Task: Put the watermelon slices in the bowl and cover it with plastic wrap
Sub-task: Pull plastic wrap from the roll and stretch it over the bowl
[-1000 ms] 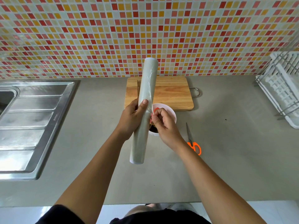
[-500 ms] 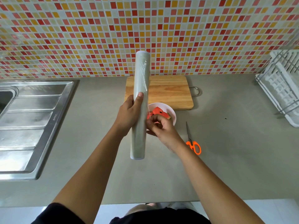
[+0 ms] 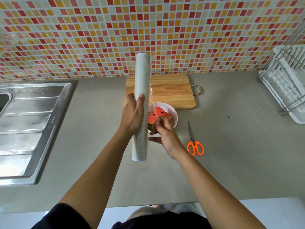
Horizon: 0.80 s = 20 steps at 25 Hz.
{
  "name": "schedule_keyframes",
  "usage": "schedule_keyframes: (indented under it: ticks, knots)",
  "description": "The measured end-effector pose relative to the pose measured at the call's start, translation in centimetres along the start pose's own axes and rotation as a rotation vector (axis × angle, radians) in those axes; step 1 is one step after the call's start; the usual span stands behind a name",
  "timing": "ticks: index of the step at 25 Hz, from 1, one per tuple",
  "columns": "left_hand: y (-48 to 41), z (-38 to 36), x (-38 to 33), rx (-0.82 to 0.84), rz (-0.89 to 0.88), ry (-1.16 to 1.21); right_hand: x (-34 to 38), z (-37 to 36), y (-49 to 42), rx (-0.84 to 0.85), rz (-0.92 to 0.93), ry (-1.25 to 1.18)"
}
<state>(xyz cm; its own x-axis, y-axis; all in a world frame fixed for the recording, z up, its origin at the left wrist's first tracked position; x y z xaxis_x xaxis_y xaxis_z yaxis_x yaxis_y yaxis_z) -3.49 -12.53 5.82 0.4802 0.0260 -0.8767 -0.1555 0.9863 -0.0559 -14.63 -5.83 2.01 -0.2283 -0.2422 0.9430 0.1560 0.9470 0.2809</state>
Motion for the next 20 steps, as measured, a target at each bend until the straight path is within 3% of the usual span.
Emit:
schedule_keyframes:
  ticks: [6, 8, 12, 20]
  knots:
    - [-0.3, -1.2, 0.4, 0.048, 0.015, -0.029, -0.5, 1.3, -0.1, -0.083, 0.011, 0.033]
    - [-0.5, -1.5, 0.4, 0.062, 0.028, -0.023, -0.6, 1.8, -0.1, -0.041, -0.022, 0.013]
    - [-1.0, -1.5, -0.2, 0.071, 0.017, -0.024, -2.2, 2.1, 0.5, 0.061, 0.020, 0.192]
    - [-0.9, -1.4, 0.1, 0.059, -0.020, -0.107, -3.1, 3.8, 0.2, 0.077, 0.020, 0.057]
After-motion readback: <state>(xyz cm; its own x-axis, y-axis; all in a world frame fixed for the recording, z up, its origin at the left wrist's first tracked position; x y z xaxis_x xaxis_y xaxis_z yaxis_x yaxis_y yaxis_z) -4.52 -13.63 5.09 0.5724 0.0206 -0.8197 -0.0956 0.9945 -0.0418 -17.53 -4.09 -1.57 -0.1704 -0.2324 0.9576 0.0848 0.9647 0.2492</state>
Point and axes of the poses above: each hand's wrist, its own y-axis away from the middle knuckle, its own z-axis out of the back of the hand, x = y × z, the point moved 3 cm from there along -y, towards the middle knuckle, and after that the axes turned 10 degrees about -x, right-handed, at the moved point
